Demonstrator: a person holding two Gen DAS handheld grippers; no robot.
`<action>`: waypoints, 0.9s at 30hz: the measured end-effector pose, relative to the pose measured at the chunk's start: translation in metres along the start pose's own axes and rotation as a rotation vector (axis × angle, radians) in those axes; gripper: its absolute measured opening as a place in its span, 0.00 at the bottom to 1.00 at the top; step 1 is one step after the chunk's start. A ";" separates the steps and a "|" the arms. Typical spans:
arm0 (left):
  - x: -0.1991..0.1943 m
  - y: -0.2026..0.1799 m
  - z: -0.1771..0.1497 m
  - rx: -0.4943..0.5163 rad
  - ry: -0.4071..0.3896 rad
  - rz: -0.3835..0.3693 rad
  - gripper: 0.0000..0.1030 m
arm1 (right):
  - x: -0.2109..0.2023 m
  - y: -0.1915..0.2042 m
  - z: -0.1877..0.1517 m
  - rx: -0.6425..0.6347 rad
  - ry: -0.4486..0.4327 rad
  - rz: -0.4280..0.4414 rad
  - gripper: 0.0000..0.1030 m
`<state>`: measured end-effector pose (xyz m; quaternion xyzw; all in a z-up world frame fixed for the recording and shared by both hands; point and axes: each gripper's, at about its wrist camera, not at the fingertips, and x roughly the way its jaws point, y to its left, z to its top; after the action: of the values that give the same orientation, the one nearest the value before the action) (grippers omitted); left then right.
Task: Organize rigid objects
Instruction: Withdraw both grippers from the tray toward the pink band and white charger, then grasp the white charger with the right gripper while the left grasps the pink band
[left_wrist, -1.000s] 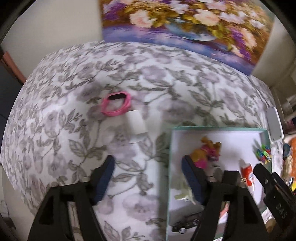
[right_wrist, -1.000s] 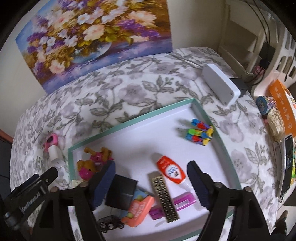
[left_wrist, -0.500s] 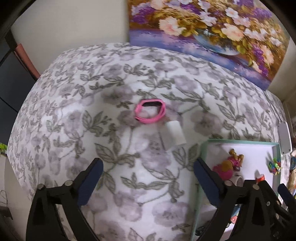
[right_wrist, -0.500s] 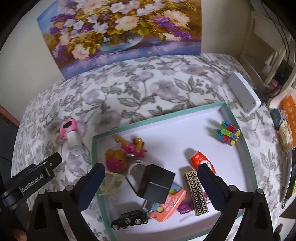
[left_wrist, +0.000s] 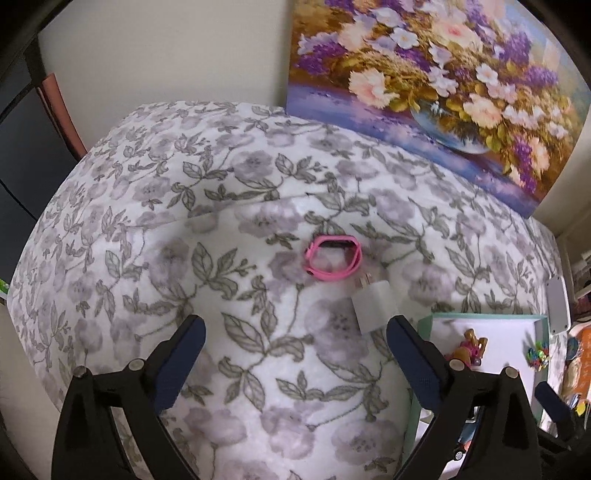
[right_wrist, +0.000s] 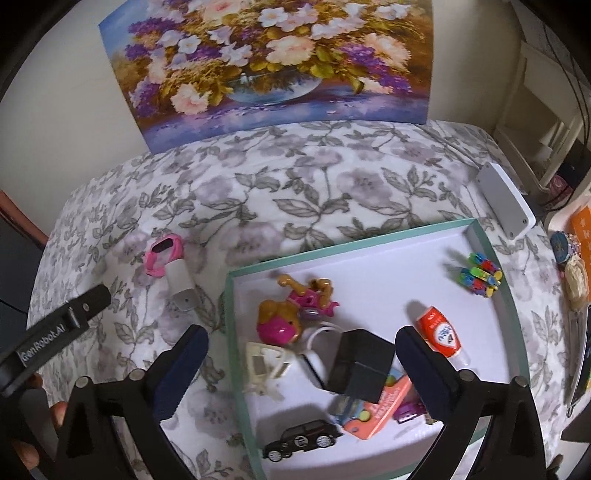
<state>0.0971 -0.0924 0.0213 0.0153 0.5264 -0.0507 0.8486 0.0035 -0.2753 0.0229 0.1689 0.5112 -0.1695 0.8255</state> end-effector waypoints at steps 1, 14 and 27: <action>0.000 0.004 0.002 -0.004 -0.002 -0.004 0.96 | 0.001 0.004 0.000 -0.005 0.001 0.001 1.00; 0.027 0.054 0.032 -0.102 0.048 -0.039 0.96 | 0.010 0.063 0.012 -0.103 -0.057 0.040 0.99; 0.101 0.045 0.035 -0.173 0.183 -0.067 0.96 | 0.075 0.121 0.022 -0.240 -0.005 0.066 0.79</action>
<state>0.1775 -0.0578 -0.0542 -0.0710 0.6044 -0.0319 0.7929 0.1071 -0.1864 -0.0228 0.0853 0.5198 -0.0801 0.8463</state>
